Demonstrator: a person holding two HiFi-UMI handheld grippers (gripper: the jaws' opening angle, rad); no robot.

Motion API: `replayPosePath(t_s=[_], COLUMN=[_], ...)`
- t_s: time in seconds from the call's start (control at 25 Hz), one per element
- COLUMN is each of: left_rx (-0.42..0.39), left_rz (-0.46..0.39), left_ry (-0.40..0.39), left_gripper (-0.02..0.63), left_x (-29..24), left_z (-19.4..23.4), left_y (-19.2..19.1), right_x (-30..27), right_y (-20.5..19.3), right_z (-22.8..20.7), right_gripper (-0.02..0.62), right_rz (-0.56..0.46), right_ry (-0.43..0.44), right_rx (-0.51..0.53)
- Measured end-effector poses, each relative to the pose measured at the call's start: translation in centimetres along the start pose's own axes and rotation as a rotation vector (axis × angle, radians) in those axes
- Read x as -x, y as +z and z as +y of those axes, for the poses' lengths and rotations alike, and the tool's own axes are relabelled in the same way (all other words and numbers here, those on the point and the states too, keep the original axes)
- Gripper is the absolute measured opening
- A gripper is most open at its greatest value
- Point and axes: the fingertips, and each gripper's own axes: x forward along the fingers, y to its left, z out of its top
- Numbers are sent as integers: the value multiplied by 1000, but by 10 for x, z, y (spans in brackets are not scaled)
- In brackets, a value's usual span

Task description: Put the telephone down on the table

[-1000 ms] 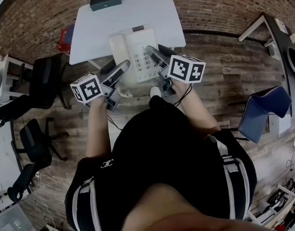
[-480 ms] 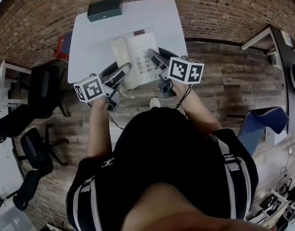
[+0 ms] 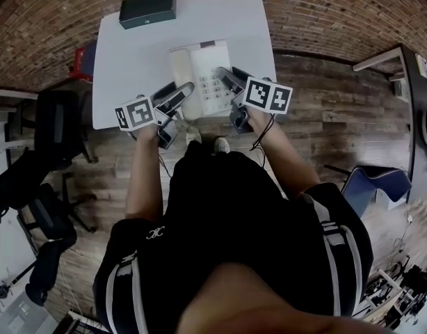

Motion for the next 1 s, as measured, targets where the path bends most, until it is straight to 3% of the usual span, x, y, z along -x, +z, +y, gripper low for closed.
replayPosePath(t_s=[0.48,1.0], left_rx=[120,223], left_rz=[168,259], left_ry=[3,-8], left_gripper=[367,366], left_x=[-55,-89], left_z=[110,176], left_y=[20,19], right_x=[-88,-137], right_y=[-16,-25], right_z=[-77,-123], right_gripper=[181,172], right_rz=[44,118], right_ry=[-138,-210], right_rx=[-171,-224])
